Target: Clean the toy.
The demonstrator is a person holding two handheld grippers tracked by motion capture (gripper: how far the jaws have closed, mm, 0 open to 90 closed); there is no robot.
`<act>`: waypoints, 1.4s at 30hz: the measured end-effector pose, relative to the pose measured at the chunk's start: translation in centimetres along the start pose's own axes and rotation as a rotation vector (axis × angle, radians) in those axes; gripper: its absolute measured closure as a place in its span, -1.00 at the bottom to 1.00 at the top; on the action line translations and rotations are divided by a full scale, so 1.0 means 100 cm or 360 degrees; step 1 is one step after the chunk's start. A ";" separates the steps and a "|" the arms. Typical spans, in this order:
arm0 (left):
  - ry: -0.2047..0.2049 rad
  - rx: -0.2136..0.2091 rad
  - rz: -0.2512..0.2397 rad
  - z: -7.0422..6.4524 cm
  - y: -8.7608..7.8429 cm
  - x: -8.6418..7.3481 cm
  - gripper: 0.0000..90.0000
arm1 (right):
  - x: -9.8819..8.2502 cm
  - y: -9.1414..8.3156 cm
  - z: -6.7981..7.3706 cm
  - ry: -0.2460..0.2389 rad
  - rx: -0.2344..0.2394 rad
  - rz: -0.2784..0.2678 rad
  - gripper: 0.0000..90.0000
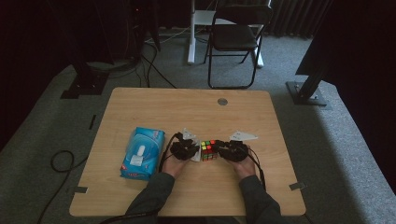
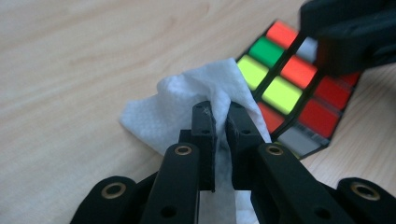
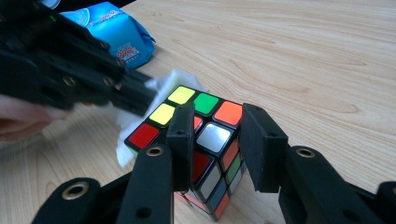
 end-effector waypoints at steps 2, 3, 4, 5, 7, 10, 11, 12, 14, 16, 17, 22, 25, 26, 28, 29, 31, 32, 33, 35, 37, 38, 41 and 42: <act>-0.0004 -0.0006 -0.0019 0.000 -0.002 0.002 0.87 | 0.000 0.000 0.000 0.0005 -0.0001 -0.0001 0.47; 0.0009 -0.0009 -0.0025 -0.003 -0.005 0.003 0.87 | 0.000 0.000 0.000 0.0005 -0.0002 -0.0002 0.47; 0.0009 -0.0009 -0.0025 -0.003 -0.005 0.003 0.87 | 0.000 0.000 0.000 0.0005 -0.0002 -0.0002 0.47; 0.0025 -0.0010 -0.0025 -0.006 -0.006 0.002 0.87 | 0.000 0.000 0.000 0.0008 -0.0003 -0.0001 0.47; 0.0024 -0.0010 -0.0026 -0.008 -0.008 0.000 0.87 | 0.000 0.000 0.000 0.0011 0.0001 0.0000 0.49; 0.0025 -0.0022 -0.0032 -0.011 -0.010 -0.004 0.87 | 0.000 0.000 0.001 0.0012 0.0002 -0.0002 0.50; 0.0025 -0.0020 -0.0033 -0.013 -0.010 -0.006 0.87 | 0.000 0.000 0.001 0.0014 0.0001 -0.0001 0.50; 0.0015 -0.0021 -0.0035 -0.013 -0.010 -0.008 0.87 | 0.000 0.000 0.001 0.0015 0.0000 -0.0001 0.50; 0.0015 -0.0018 -0.0029 -0.014 -0.009 -0.010 0.87 | 0.000 0.000 0.001 0.0015 -0.0001 -0.0001 0.50; 0.0017 -0.0007 -0.0004 -0.013 -0.006 -0.012 0.87 | 0.000 0.000 0.001 0.0018 0.0000 0.0000 0.50; 0.0017 -0.0004 0.0018 -0.012 -0.003 -0.014 0.87 | 0.000 0.000 0.001 0.0018 0.0000 0.0000 0.50; -0.0010 0.0002 0.0053 -0.009 0.007 -0.019 0.87 | 0.000 0.000 0.001 0.0021 -0.0002 -0.0001 0.50; 0.0011 0.0015 0.0084 -0.010 0.011 -0.022 0.87 | 0.000 0.000 0.001 0.0021 -0.0003 -0.0001 0.50; 0.0025 0.0021 0.0097 -0.010 0.013 -0.022 0.87 | 0.000 0.000 0.001 0.0018 -0.0004 0.0000 0.50; 0.0050 0.0039 0.0114 -0.011 0.015 -0.024 0.86 | 0.000 0.000 0.002 0.0016 -0.0009 -0.0002 0.50; 0.0061 0.0046 0.0122 -0.011 0.015 -0.024 0.86 | 0.000 0.000 0.002 0.0015 -0.0008 -0.0002 0.50; 0.0046 0.0042 0.0104 -0.013 0.012 -0.023 0.86 | 0.000 0.000 0.002 0.0015 -0.0009 -0.0002 0.50; 0.0046 0.0035 0.0089 -0.014 0.008 -0.022 0.86 | 0.000 0.000 0.001 0.0013 -0.0009 -0.0001 0.50; 0.0046 0.0024 0.0065 -0.015 0.005 -0.021 0.86 | 0.000 0.000 0.001 0.0015 -0.0007 -0.0002 0.50; 0.0017 -0.0008 0.0015 -0.017 -0.003 -0.018 0.86 | -0.001 0.000 0.001 0.0016 -0.0005 -0.0002 0.50; 0.0010 -0.0026 -0.0013 -0.018 -0.009 -0.017 0.86 | -0.001 0.000 0.001 0.0017 -0.0006 -0.0003 0.50; 0.0020 -0.0027 -0.0016 -0.020 -0.010 -0.016 0.86 | -0.001 0.000 0.001 0.0016 -0.0007 -0.0003 0.50; 0.0028 -0.0039 -0.0036 -0.025 -0.014 -0.018 0.86 | -0.001 0.000 0.001 0.0016 -0.0008 -0.0003 0.50; 0.0030 -0.0048 -0.0042 -0.026 -0.015 -0.019 0.86 | -0.001 0.000 0.001 0.0017 -0.0006 -0.0005 0.51</act>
Point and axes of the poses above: each handheld gripper's, and its own axes: y roughly forward along the jaws, x roughly out of its top, z roughly to its left, the point moved 1 cm from there along y, roughly forward along the jaws, and after that the axes turned 3 degrees about -y, right-handed, at the moved point
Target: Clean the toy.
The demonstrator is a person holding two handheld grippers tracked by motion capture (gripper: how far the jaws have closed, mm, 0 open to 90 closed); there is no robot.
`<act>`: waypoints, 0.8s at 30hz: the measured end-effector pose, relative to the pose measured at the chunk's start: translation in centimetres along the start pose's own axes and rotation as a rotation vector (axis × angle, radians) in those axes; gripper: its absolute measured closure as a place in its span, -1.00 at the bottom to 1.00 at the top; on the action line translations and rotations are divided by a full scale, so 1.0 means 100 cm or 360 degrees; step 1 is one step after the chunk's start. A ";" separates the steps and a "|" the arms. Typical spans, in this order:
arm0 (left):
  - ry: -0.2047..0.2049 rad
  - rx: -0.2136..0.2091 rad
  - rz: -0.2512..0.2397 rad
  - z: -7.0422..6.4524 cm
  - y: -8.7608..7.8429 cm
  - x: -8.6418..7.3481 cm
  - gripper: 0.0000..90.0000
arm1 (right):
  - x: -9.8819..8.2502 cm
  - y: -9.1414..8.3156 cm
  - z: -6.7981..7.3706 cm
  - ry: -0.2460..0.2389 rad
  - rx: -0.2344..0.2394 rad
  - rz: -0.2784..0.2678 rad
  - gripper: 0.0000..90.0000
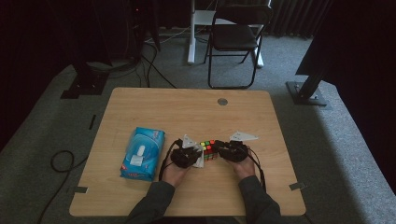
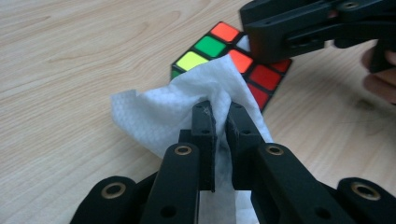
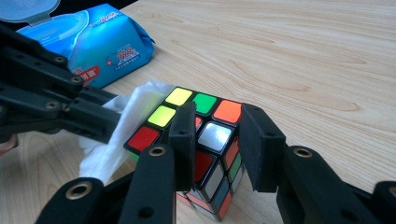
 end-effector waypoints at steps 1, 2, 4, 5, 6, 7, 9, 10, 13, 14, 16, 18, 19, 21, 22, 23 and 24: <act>0.0008 -0.0002 0.0002 0.000 0.000 -0.001 0.86 | 0.000 0.000 0.000 0.0002 0.0003 -0.0001 0.52; 0.0003 -0.0001 0.0008 -0.001 0.001 -0.003 0.86 | 0.000 0.000 0.000 0.0000 0.0004 -0.0002 0.52; 0.0012 -0.0002 0.0030 -0.001 0.004 -0.006 0.86 | 0.000 0.000 0.000 0.0001 0.0005 -0.0003 0.52; 0.0008 0.0000 0.0036 -0.001 0.005 -0.007 0.86 | 0.000 0.000 0.000 0.0001 0.0005 -0.0003 0.52; 0.0009 -0.0002 0.0052 -0.001 0.008 -0.009 0.86 | 0.000 0.000 0.000 0.0001 0.0005 -0.0003 0.52; 0.0014 0.0001 0.0066 -0.001 0.010 -0.011 0.86 | 0.000 0.000 0.000 0.0002 0.0005 -0.0002 0.52; 0.0033 0.0011 0.0103 -0.001 0.015 -0.014 0.86 | 0.000 0.000 0.000 0.0004 0.0007 -0.0003 0.52; 0.0032 0.0013 0.0114 0.000 0.018 -0.015 0.86 | 0.000 0.000 0.000 0.0005 0.0009 -0.0004 0.52; 0.0026 0.0016 0.0117 0.005 0.024 -0.018 0.86 | 0.000 0.000 0.000 0.0012 0.0011 -0.0006 0.52; 0.0028 0.0019 0.0117 0.006 0.024 -0.018 0.86 | 0.000 0.000 -0.001 0.0016 0.0015 -0.0007 0.52; 0.0032 0.0030 0.0115 0.007 0.024 -0.017 0.86 | -0.001 0.000 -0.001 0.0018 0.0018 -0.0007 0.52; 0.0030 0.0024 0.0100 0.010 0.021 -0.016 0.86 | 0.000 0.000 -0.001 0.0011 0.0019 -0.0006 0.52; 0.0018 0.0029 0.0086 0.011 0.018 -0.015 0.86 | 0.000 0.000 -0.001 0.0000 0.0017 -0.0004 0.52; -0.0013 0.0049 0.0048 0.017 0.012 -0.013 0.86 | 0.002 0.000 0.001 -0.0045 -0.0015 0.0017 0.37; -0.0028 0.0059 0.0028 0.020 0.009 -0.011 0.86 | 0.004 0.000 0.002 -0.0061 -0.0065 0.0038 0.19; -0.0047 0.0072 0.0012 0.023 0.007 -0.010 0.86 | 0.004 -0.001 0.003 -0.0072 -0.0097 0.0053 0.06; -0.0058 0.0078 0.0000 0.026 0.004 -0.008 0.86 | 0.005 -0.001 0.004 -0.0075 -0.0115 0.0060 -0.05</act>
Point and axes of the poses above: each handheld gripper's, and its own axes: y roughly forward along the jaws, x roughly out of its top, z roughly to its left, the point moved 1 cm from there along y, roughly forward along the jaws, and after that the axes turned 3 degrees about -y, right-handed, at the moved point
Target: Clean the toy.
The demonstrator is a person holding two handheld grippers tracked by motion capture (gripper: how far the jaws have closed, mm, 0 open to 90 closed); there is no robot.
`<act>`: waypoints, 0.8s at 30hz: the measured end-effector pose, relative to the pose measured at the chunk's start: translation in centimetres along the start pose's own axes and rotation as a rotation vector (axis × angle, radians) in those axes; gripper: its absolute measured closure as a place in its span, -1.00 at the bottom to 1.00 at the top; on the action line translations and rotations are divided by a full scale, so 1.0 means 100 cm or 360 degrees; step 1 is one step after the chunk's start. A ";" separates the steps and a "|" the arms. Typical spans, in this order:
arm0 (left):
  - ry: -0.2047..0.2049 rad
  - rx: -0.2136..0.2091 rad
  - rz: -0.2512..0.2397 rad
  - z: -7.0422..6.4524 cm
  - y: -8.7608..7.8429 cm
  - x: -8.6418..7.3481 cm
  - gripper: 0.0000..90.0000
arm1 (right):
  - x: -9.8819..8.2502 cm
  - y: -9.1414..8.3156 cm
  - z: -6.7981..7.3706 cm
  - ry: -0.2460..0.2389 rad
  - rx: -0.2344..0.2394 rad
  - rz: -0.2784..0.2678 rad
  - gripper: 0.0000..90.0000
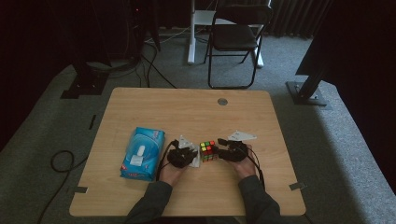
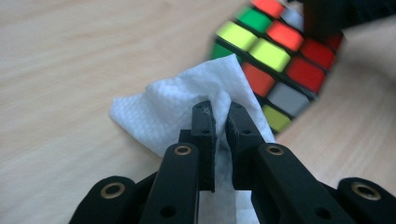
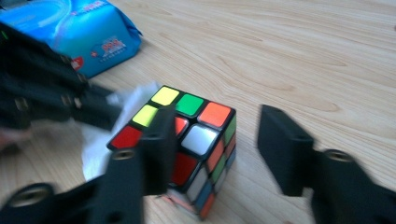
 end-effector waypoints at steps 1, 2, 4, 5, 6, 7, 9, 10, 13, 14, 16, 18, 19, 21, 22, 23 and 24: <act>-0.0009 0.0010 -0.0016 0.002 -0.002 0.002 0.86 | 0.001 0.000 0.001 -0.0003 -0.0013 0.0002 -0.15; -0.0012 0.0016 -0.0025 0.004 -0.004 0.003 0.86 | 0.002 0.000 0.003 -0.0007 -0.0019 0.0002 -0.23; -0.0023 0.0035 -0.0045 0.007 -0.007 0.007 0.86 | 0.005 0.001 0.007 -0.0013 -0.0028 0.0005 -0.36; -0.0023 0.0038 -0.0047 0.009 -0.008 0.009 0.86 | 0.006 0.001 0.010 -0.0021 -0.0028 0.0013 -0.40; -0.0024 0.0044 -0.0053 0.009 -0.009 0.010 0.86 | 0.007 0.002 0.012 -0.0033 -0.0033 0.0009 -0.44; -0.0026 0.0046 -0.0055 0.010 -0.010 0.011 0.86 | 0.008 0.003 0.015 -0.0046 -0.0031 0.0014 -0.48; -0.0031 0.0043 -0.0054 0.012 -0.010 0.012 0.86 | 0.009 0.006 0.020 -0.0069 -0.0035 0.0031 -0.54; -0.0034 0.0045 -0.0057 0.012 -0.010 0.012 0.86 | 0.009 0.008 0.022 -0.0072 -0.0025 0.0042 -0.56; -0.0038 0.0046 -0.0054 0.013 -0.010 0.012 0.86 | 0.008 0.012 0.026 -0.0094 -0.0015 0.0072 -0.59; -0.0044 0.0043 -0.0053 0.014 -0.009 0.012 0.86 | 0.008 0.013 0.027 -0.0096 -0.0011 0.0085 -0.59; -0.0047 0.0041 -0.0050 0.014 -0.009 0.012 0.86 | 0.007 0.015 0.029 -0.0111 0.0000 0.0100 -0.59; -0.0052 0.0041 -0.0051 0.015 -0.008 0.012 0.86 | 0.007 0.015 0.030 -0.0141 -0.0017 0.0115 -0.59; -0.0049 0.0040 -0.0047 0.015 -0.008 0.012 0.86 | 0.007 0.015 0.030 -0.0140 -0.0015 0.0121 -0.58; -0.0046 0.0043 -0.0046 0.015 -0.009 0.013 0.86 | 0.006 0.014 0.030 -0.0141 -0.0013 0.0133 -0.56; -0.0045 0.0044 -0.0045 0.015 -0.009 0.014 0.86 | 0.006 0.013 0.030 -0.0143 -0.0013 0.0135 -0.54; -0.0045 0.0044 -0.0045 0.015 -0.009 0.014 0.86 | 0.006 0.012 0.029 -0.0145 -0.0016 0.0137 -0.53; -0.0043 0.0044 -0.0046 0.015 -0.009 0.014 0.86 | 0.006 0.012 0.029 -0.0143 -0.0014 0.0135 -0.53</act>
Point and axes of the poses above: each handheld gripper's, and its own axes: y roughly forward along the jaws, x roughly out of its top, z roughly to its left, the point moved 1 cm from there along y, roughly forward along the jaws, and after that the axes turned 3 degrees about -y, right-handed, at the moved point
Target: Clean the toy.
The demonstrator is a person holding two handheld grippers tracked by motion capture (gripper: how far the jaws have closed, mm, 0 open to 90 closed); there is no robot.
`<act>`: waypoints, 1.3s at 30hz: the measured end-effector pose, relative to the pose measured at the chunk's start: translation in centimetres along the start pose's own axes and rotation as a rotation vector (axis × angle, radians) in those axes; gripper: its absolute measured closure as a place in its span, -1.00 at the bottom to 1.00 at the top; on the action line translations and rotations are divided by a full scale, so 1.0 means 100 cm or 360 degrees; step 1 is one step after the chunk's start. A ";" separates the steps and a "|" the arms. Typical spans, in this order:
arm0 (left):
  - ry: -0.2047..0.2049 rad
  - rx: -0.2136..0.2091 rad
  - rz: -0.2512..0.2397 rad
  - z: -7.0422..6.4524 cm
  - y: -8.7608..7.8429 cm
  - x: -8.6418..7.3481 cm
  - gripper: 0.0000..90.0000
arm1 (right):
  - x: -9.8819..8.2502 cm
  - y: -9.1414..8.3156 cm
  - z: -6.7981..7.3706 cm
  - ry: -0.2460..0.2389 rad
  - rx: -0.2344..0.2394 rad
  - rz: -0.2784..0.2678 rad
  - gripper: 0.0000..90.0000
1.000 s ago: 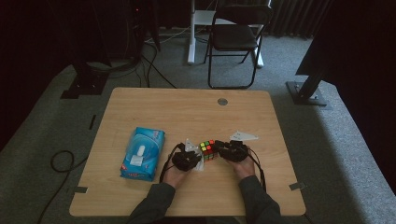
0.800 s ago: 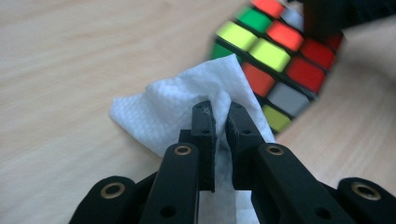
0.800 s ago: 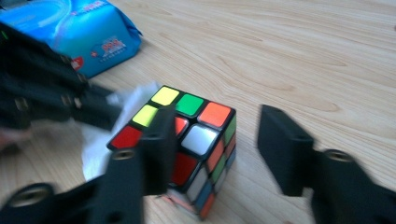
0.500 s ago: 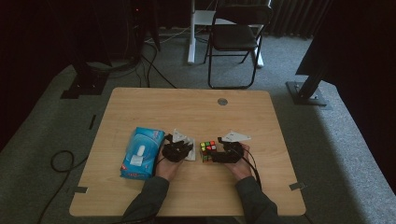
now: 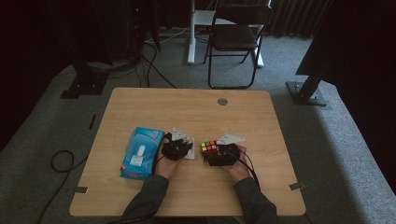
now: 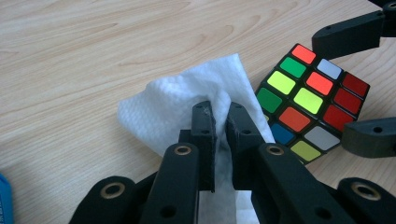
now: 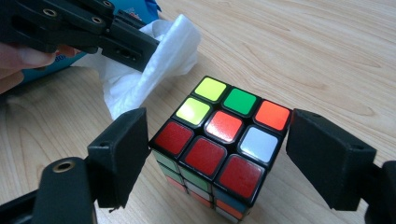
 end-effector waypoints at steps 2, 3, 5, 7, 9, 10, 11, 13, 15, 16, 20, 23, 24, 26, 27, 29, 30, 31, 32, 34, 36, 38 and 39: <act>0.0001 0.0001 0.0004 0.001 0.001 0.000 0.86 | 0.000 -0.002 -0.002 0.0023 0.0013 -0.0013 -0.52; -0.0004 0.0001 0.0008 0.001 0.001 0.000 0.86 | -0.001 -0.003 -0.003 0.0025 0.0010 -0.0015 -0.51; -0.0005 0.0005 0.0013 0.002 0.002 0.000 0.86 | -0.001 -0.006 -0.004 0.0024 -0.0002 -0.0016 -0.50; -0.0010 0.0000 0.0014 0.002 0.003 0.000 0.86 | -0.002 -0.008 -0.006 0.0030 -0.0013 -0.0013 -0.48; -0.0004 -0.0002 0.0011 0.002 0.004 0.000 0.86 | -0.003 -0.010 -0.009 0.0037 -0.0020 -0.0014 -0.47; -0.0001 0.0003 0.0016 0.001 0.005 0.001 0.86 | -0.004 -0.011 -0.009 0.0036 -0.0028 -0.0009 -0.47; 0.0000 0.0000 0.0017 0.002 0.006 0.001 0.86 | -0.004 -0.011 -0.009 0.0040 -0.0026 -0.0010 -0.47; -0.0002 0.0001 0.0022 0.001 0.009 0.002 0.86 | -0.002 -0.010 -0.007 0.0037 -0.0029 -0.0021 -0.49; 0.0000 0.0002 0.0025 0.001 0.010 0.002 0.86 | 0.001 -0.007 -0.002 0.0032 -0.0022 -0.0026 -0.52; 0.0001 0.0002 0.0029 0.001 0.010 0.002 0.86 | 0.003 -0.005 -0.001 0.0027 -0.0017 -0.0025 -0.53; 0.0003 0.0000 0.0031 0.001 0.011 0.001 0.86 | 0.004 0.003 0.003 -0.0002 -0.0053 0.0028 -0.55; 0.0007 0.0003 0.0028 0.001 0.010 0.001 0.86 | 0.001 0.001 0.002 -0.0007 -0.0065 0.0044 -0.55; 0.0007 0.0006 0.0025 0.001 0.010 0.001 0.85 | 0.000 -0.001 0.001 -0.0004 -0.0069 0.0045 -0.55; 0.0005 0.0006 0.0023 0.001 0.010 0.001 0.85 | -0.002 -0.004 -0.001 -0.0001 -0.0078 0.0049 -0.53; 0.0006 0.0006 0.0023 0.001 0.010 0.002 0.86 | -0.003 -0.006 -0.002 0.0002 -0.0080 0.0049 -0.52; 0.0005 0.0005 0.0023 0.001 0.010 0.002 0.86 | -0.005 -0.009 -0.005 0.0002 -0.0088 0.0051 -0.51; 0.0006 0.0005 0.0024 0.001 0.010 0.002 0.86 | -0.005 -0.011 -0.007 0.0004 -0.0092 0.0052 -0.51; 0.0006 0.0005 0.0024 0.000 0.010 0.002 0.86 | -0.006 -0.012 -0.008 0.0001 -0.0102 0.0056 -0.50; 0.0007 0.0005 0.0024 0.001 0.009 0.002 0.86 | -0.007 -0.014 -0.009 0.0003 -0.0109 0.0057 -0.49; 0.0009 0.0003 0.0025 0.000 0.009 0.002 0.85 | -0.008 -0.017 -0.012 0.0007 -0.0121 0.0061 -0.48; 0.0009 0.0003 0.0026 0.001 0.009 0.002 0.85 | -0.010 -0.020 -0.015 0.0012 -0.0134 0.0060 -0.45; 0.0007 0.0001 0.0027 0.001 0.010 0.002 0.86 | -0.011 -0.023 -0.019 0.0022 -0.0149 0.0046 -0.44; 0.0005 -0.0002 0.0026 0.000 0.010 0.002 0.86 | -0.012 -0.025 -0.021 0.0032 -0.0164 0.0035 -0.43</act>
Point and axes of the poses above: each handheld gripper's, and its own axes: y roughly forward along the jaws, x roughly out of its top, z roughly to its left, the point moved 1 cm from there along y, roughly forward along the jaws, and after that the axes turned 3 degrees about -y, right-handed, at the moved point
